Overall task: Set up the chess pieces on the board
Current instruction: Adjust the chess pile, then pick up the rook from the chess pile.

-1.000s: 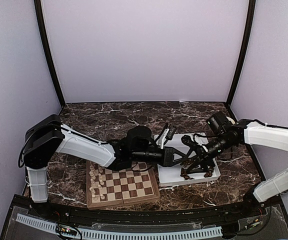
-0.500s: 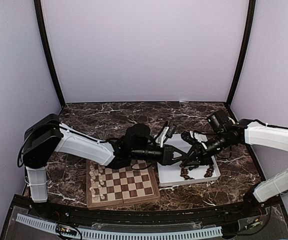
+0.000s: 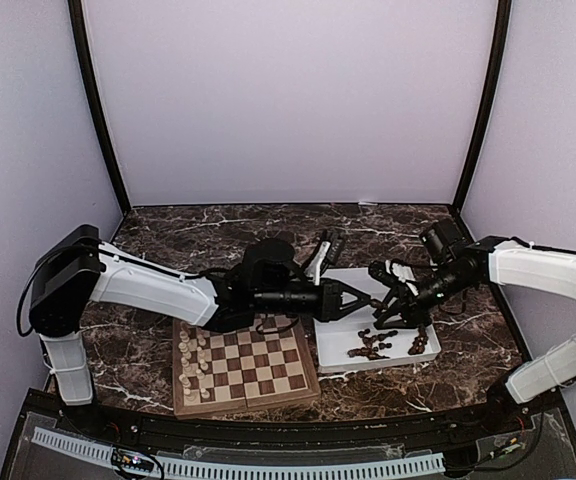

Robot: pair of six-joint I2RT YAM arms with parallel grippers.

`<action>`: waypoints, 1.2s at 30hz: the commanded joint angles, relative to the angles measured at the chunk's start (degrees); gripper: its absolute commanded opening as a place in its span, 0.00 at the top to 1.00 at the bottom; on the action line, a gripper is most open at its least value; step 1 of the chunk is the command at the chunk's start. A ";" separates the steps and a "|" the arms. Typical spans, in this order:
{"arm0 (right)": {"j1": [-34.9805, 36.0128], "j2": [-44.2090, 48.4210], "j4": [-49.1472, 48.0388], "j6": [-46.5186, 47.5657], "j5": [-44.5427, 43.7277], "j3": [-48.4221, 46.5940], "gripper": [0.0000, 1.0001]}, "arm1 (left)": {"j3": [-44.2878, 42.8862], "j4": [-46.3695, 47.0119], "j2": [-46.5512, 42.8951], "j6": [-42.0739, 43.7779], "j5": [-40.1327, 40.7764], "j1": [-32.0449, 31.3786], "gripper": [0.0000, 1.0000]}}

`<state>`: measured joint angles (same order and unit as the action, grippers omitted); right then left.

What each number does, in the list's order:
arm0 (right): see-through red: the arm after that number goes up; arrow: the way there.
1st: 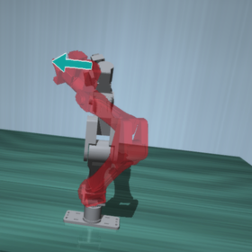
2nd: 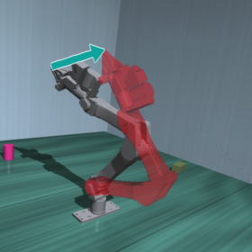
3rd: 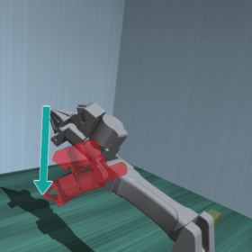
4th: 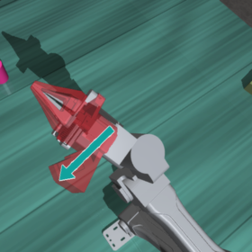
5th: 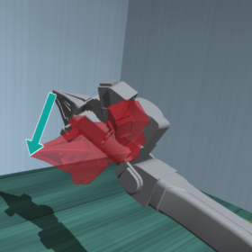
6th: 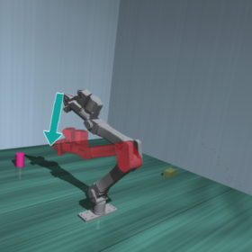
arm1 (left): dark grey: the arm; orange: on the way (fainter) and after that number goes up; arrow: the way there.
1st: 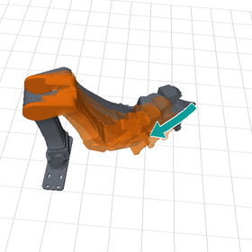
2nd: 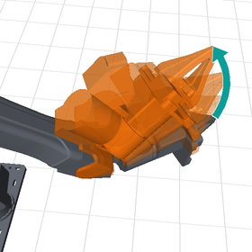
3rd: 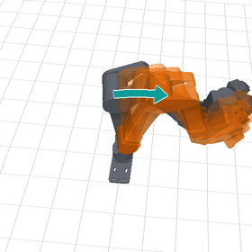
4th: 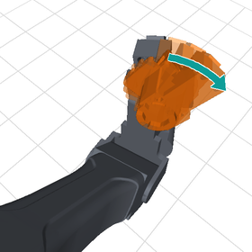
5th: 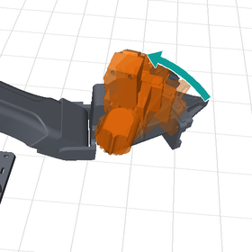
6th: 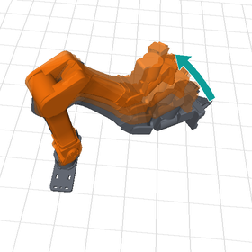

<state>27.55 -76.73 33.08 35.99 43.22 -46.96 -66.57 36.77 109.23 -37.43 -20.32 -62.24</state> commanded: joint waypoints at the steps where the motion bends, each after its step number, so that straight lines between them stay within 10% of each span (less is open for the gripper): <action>1: -1.52 -0.59 1.85 2.86 -0.29 0.46 0.67 | 0.66 -4.47 -3.16 1.82 0.49 0.05 1.00; 20: -1.28 -1.12 5.22 9.85 3.70 -0.76 0.53 | -3.51 -8.83 0.51 2.98 -4.83 0.80 1.00; 36: -0.99 -2.28 5.67 9.43 4.99 -1.20 0.88 | -5.81 -10.30 2.62 2.91 -6.39 1.06 1.00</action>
<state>26.24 -78.32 38.11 45.10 47.22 -47.03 -70.48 26.83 112.33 -35.31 -25.96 -61.60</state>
